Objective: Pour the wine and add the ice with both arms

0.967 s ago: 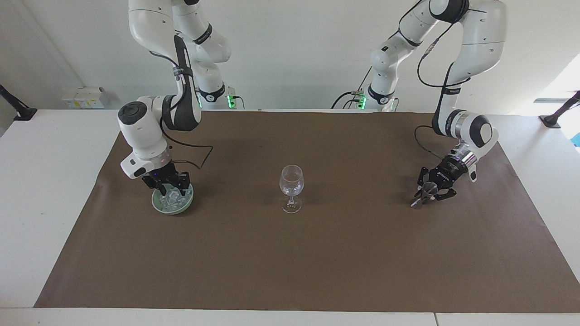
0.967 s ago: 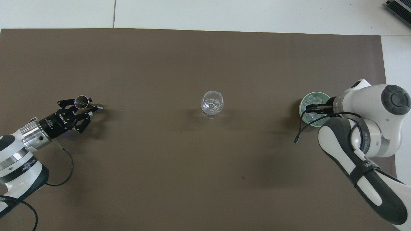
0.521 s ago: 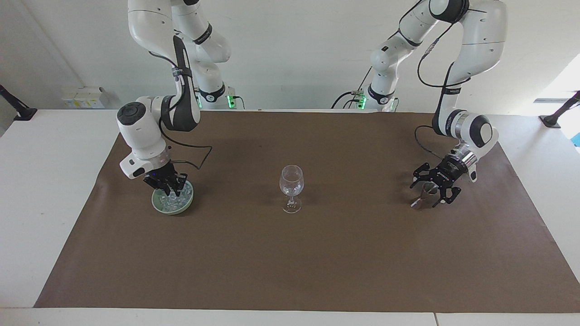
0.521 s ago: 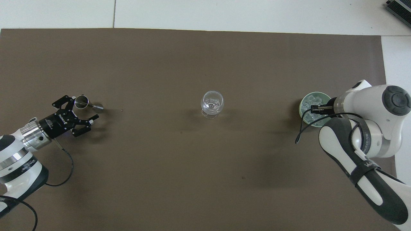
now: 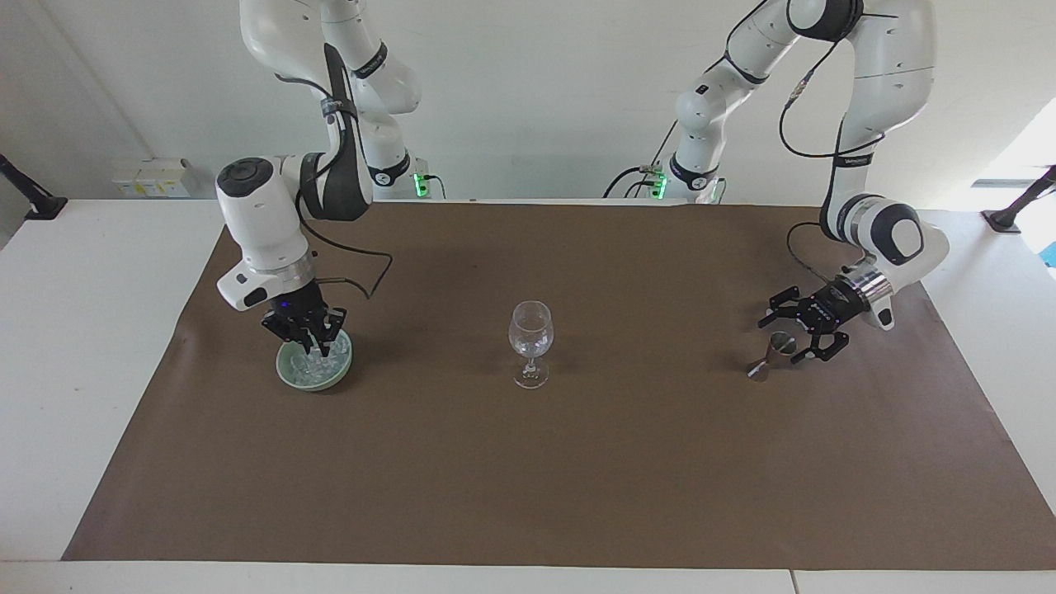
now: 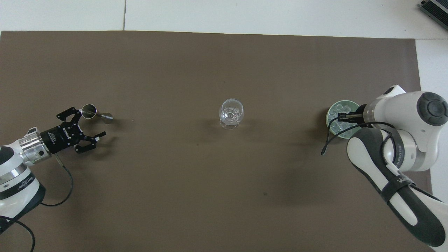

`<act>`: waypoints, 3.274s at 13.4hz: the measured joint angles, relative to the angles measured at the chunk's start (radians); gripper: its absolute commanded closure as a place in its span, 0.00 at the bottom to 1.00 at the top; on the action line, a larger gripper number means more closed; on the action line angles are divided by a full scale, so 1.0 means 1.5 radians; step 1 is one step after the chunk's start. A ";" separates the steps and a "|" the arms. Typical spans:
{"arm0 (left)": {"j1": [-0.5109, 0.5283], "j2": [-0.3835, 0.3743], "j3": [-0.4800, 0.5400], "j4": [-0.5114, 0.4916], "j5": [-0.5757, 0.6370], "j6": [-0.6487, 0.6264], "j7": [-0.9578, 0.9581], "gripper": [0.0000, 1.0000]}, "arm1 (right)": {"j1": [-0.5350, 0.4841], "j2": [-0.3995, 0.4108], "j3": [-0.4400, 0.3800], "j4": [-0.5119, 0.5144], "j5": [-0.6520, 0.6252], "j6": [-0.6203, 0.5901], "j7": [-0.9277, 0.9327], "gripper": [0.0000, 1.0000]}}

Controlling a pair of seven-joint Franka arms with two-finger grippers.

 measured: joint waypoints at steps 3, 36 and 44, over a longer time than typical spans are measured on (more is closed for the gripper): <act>0.000 -0.006 0.008 0.050 0.110 -0.035 -0.001 0.00 | 0.043 -0.049 0.002 0.018 0.000 -0.022 0.035 1.00; -0.306 -0.244 0.197 0.301 0.622 -0.161 0.267 0.00 | 0.249 -0.003 0.082 0.070 0.166 0.083 0.308 1.00; -0.419 -0.255 0.216 0.375 0.726 -0.257 0.346 0.00 | 0.249 0.002 0.082 0.070 0.166 0.087 0.308 0.71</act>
